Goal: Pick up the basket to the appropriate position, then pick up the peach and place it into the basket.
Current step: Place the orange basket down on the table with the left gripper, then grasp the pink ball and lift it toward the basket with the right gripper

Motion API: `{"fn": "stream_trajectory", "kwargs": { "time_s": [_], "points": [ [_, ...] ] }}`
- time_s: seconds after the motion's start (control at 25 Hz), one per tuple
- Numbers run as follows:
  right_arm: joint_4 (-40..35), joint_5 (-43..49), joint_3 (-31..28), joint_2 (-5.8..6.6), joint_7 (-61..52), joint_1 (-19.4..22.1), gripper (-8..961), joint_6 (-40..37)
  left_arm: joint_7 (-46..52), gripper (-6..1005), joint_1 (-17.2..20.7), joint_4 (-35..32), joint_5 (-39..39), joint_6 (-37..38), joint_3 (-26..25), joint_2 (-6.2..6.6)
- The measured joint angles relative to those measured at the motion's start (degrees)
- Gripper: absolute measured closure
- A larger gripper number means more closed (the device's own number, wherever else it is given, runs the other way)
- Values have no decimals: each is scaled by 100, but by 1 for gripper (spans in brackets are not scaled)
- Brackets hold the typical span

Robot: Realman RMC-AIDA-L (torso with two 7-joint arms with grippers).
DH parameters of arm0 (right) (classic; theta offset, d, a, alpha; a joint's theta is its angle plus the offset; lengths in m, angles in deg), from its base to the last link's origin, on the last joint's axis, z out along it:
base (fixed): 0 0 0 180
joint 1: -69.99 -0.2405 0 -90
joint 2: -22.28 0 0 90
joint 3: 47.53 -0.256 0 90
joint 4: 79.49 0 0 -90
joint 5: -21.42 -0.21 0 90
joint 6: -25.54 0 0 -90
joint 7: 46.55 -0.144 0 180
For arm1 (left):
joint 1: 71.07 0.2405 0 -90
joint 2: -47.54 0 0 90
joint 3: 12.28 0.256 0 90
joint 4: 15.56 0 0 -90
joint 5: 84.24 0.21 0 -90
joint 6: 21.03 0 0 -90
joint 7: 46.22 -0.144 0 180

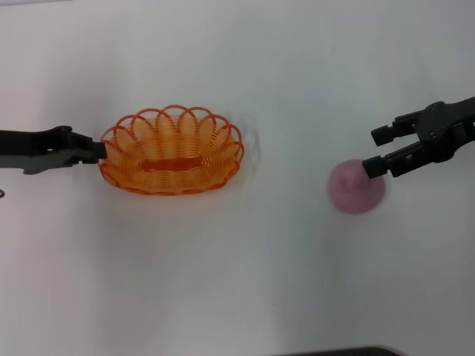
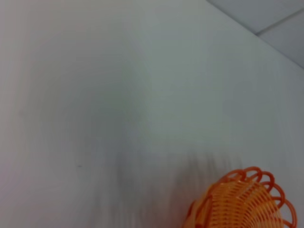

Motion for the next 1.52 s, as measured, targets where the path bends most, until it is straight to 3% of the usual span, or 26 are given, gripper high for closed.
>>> {"fn": "stream_trajectory", "kwargs": {
  "time_s": [0.16, 0.36, 0.56, 0.76, 1.0, 1.04, 1.16, 1.36, 1.52],
  "points": [
    [0, -2, -9, 6, -2, 1, -5, 8, -5, 814, 25, -58, -14, 28, -31, 15],
    [-26, -32, -171, 0, -5, 29, -6, 49, -206, 576, 145, -263, -19, 35, -189, 73],
    [-57, -40, -593, 28, -72, -12, -6, 52, -1687, 513, 268, -440, -247, 1010, -896, 105],
    [-244, -45, -861, 51, -304, -107, -5, 62, -3965, 451, 596, -454, -1178, 2774, -1738, 130],
    [-570, 7, -779, 56, -986, -338, -4, 23, -4856, 441, 1081, -427, -1626, 3021, -1894, 51],
    [-655, 77, -698, 52, -1104, -389, -2, -8, -4914, 401, 1112, -425, -1598, 3018, -1884, 37],
    [-958, 389, -353, -5, -1427, -554, 2, -95, -5086, 283, 1183, -426, -1533, 2984, -1862, 1],
    [-1157, 1219, 230, -146, -1708, -923, 9, -149, -5373, 200, 1222, -437, -1186, 2895, -1778, -32],
    [-1171, 1954, 794, -345, -1885, -1153, 15, -112, -5484, 206, 1224, -448, -749, 2675, -1656, -68]
  ]
}}
